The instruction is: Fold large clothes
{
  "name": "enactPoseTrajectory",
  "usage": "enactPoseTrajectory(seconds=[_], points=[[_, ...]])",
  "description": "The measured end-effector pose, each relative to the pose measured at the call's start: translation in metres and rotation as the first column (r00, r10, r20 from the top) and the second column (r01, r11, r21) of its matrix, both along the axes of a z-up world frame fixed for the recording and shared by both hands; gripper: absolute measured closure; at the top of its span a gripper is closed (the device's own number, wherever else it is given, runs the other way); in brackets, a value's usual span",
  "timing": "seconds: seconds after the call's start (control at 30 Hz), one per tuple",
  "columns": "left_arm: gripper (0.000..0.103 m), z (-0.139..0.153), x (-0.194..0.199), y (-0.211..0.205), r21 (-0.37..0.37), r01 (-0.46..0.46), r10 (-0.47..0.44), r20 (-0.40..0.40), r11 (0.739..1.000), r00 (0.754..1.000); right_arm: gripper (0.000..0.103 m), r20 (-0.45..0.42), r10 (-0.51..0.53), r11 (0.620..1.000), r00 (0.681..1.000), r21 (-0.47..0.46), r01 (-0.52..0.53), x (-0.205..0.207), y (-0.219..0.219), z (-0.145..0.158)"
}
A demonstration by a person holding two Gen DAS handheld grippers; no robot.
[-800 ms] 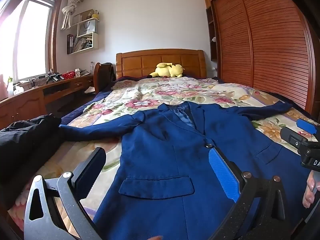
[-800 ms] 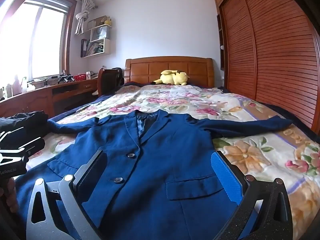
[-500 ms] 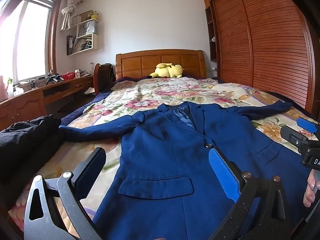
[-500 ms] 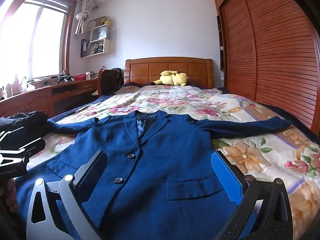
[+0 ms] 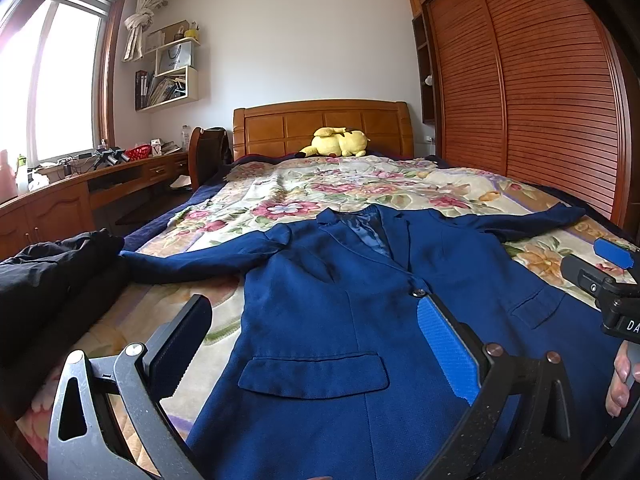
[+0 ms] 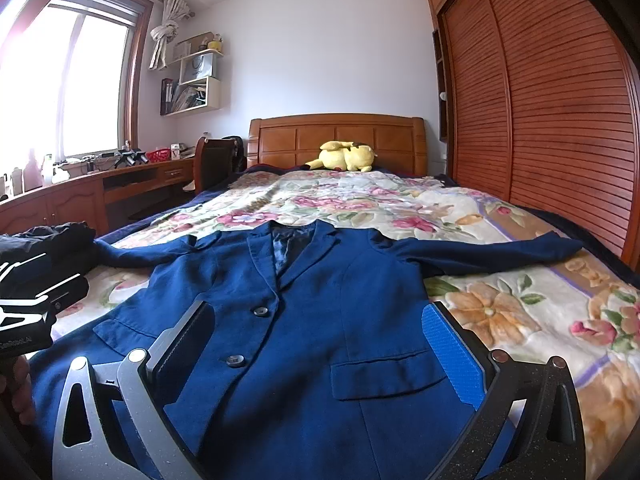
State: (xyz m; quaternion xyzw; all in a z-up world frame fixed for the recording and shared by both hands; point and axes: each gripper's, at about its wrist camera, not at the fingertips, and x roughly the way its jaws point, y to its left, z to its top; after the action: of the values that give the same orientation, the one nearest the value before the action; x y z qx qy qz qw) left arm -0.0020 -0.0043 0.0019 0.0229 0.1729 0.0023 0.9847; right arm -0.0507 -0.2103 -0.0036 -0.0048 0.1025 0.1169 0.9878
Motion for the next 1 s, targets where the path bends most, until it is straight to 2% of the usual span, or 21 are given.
enactPoseTrajectory(seconds=[1.0], points=[[0.0,0.0012,-0.0011,0.0045,-0.009,-0.006,0.006,0.015,1.0,1.0,0.0,0.0,-0.003,1.0,1.0,0.002,0.003,0.0017,-0.0006,-0.0006]])
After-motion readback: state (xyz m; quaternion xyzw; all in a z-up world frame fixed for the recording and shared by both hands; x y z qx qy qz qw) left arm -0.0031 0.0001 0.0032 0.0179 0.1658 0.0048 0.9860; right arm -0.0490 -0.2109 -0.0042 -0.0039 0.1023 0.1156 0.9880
